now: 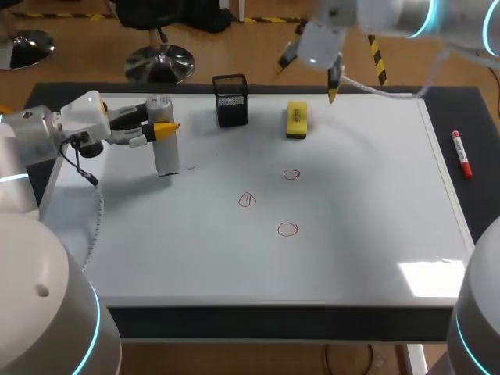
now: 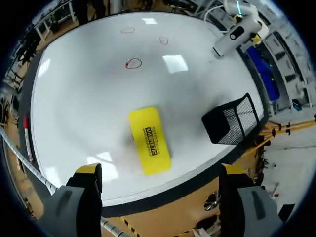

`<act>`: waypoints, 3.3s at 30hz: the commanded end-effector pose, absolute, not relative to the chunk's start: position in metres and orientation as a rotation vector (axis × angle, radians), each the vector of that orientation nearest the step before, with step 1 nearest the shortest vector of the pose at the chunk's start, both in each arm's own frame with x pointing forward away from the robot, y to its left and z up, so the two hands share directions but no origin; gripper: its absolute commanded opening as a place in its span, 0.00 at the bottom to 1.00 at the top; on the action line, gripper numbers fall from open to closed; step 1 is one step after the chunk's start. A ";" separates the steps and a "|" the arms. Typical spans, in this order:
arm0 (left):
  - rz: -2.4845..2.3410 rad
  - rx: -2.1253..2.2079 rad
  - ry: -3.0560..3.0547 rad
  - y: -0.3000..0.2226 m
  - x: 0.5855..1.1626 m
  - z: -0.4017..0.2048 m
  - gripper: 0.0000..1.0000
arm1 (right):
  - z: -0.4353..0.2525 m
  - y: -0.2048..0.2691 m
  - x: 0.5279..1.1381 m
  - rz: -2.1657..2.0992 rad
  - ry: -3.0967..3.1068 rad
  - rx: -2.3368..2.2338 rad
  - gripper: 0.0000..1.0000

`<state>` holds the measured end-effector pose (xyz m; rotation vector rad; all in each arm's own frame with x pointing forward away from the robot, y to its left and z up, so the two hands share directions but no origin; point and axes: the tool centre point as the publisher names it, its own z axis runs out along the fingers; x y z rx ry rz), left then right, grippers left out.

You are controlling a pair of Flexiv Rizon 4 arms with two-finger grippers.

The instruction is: Pick up the inspection probe, press it on each red-marked spot on the whiteboard one by one, put down the probe, pick up the eraser, and wipe off all the red marks.

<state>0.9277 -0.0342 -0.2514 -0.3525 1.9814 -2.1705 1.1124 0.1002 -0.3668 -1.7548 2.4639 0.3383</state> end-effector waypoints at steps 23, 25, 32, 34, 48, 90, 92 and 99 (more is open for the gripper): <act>-2.170 -0.352 1.978 -0.035 0.928 -0.251 0.00 | -0.392 0.099 1.105 -0.426 2.443 -2.283 1.00; -2.170 -0.352 1.978 -0.035 0.928 -0.251 0.00 | -0.395 0.096 1.104 -0.419 2.456 -2.247 1.00; -2.170 -0.352 1.978 -0.035 0.928 -0.251 0.00 | -0.397 0.093 1.102 -0.372 2.500 -2.141 1.00; -2.170 -0.352 1.978 -0.035 0.928 -0.251 0.00 | -0.397 0.092 1.102 -0.368 2.493 -2.115 1.00; -2.170 -0.352 1.978 -0.035 0.928 -0.251 0.00 | -0.404 0.088 1.101 -0.275 2.482 -1.954 1.00; -2.170 -0.352 1.978 -0.035 0.928 -0.251 0.00 | -0.429 0.101 1.095 -0.111 2.368 -2.006 1.00; -2.170 -0.352 1.978 -0.035 0.928 -0.251 0.00 | -0.429 0.100 1.096 -0.112 2.370 -2.002 0.78; -2.170 -0.352 1.978 -0.035 0.928 -0.251 0.00 | -0.430 0.096 1.096 -0.114 2.373 -1.996 0.00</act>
